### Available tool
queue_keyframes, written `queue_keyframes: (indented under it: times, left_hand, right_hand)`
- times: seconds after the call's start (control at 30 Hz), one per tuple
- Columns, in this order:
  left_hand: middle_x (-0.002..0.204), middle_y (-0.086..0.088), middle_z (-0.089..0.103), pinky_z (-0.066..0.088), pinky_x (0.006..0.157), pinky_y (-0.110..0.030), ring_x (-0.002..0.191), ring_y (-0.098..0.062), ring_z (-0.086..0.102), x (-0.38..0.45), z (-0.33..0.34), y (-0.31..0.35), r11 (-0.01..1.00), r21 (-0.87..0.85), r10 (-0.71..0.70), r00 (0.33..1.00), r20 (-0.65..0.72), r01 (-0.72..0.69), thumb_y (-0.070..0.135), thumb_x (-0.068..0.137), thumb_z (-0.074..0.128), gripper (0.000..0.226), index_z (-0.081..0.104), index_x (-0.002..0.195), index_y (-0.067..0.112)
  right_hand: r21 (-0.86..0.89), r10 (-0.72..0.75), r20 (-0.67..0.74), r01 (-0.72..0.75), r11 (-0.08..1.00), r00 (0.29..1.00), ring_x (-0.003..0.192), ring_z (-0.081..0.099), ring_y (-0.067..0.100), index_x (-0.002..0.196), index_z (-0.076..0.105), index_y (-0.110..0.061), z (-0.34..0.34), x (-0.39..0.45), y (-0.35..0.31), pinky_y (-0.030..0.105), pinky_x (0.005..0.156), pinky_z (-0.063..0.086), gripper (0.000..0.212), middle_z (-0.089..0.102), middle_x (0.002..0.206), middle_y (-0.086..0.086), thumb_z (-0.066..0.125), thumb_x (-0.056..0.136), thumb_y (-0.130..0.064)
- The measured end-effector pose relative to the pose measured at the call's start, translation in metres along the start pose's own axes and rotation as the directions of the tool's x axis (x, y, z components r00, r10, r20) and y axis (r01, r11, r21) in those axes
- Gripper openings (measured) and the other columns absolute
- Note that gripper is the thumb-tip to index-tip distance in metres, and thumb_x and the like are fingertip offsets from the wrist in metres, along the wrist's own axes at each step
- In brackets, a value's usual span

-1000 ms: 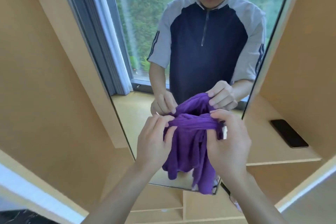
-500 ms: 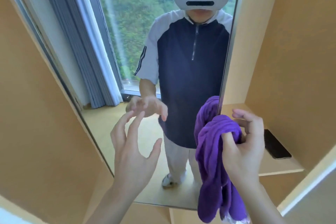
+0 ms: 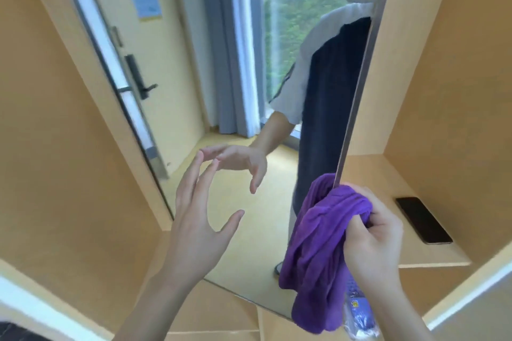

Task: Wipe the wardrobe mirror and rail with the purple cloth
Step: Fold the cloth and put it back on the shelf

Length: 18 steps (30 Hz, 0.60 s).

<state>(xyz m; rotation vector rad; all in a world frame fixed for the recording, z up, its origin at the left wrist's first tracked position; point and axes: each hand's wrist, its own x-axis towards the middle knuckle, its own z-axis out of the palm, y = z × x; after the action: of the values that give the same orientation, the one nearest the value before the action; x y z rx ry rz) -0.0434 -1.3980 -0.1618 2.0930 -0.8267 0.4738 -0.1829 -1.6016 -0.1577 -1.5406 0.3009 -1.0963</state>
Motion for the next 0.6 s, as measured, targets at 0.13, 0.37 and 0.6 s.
queue_keyframes:
  times: [0.13,0.37,0.6]
  left_hand:
    - [0.166,0.031,0.003,0.035,0.115,-0.043,0.153,0.003,0.013,-0.006,-0.003,0.000,0.993,-0.111,-0.035,0.996,0.077,0.044,0.043,0.081,0.079,0.094,0.021,0.156,0.052]
    - [0.165,0.027,0.017,0.046,0.110,-0.049,0.151,-0.006,0.029,-0.031,0.000,0.019,0.934,-0.348,-0.018,0.986,0.167,0.077,0.045,0.075,0.079,0.096,0.029,0.158,0.035]
    - [0.164,0.010,0.032,0.045,0.111,-0.049,0.151,-0.015,0.033,-0.053,-0.021,0.024,0.833,-0.540,0.057,0.952,0.301,0.121,0.039,0.076,0.080,0.099,0.027,0.159,0.031]
  right_hand:
    - [0.043,0.079,0.076,-0.082,0.996,0.994,0.071,0.067,0.004,0.095,0.077,-0.029,-0.003,-0.012,-0.007,0.013,0.064,0.050,0.066,0.075,0.082,-0.005,0.043,0.082,0.026]
    - [0.118,0.097,0.166,-0.117,0.986,0.981,0.064,0.066,0.004,0.091,0.077,-0.035,0.008,-0.043,-0.033,0.015,0.060,0.051,0.057,0.075,0.077,-0.006,0.047,0.076,0.012]
    - [0.089,0.092,0.209,-0.113,0.990,0.974,0.078,0.071,0.010,0.095,0.079,-0.037,0.032,-0.075,-0.045,0.020,0.070,0.054,0.055,0.076,0.091,-0.002,0.049,0.077,0.006]
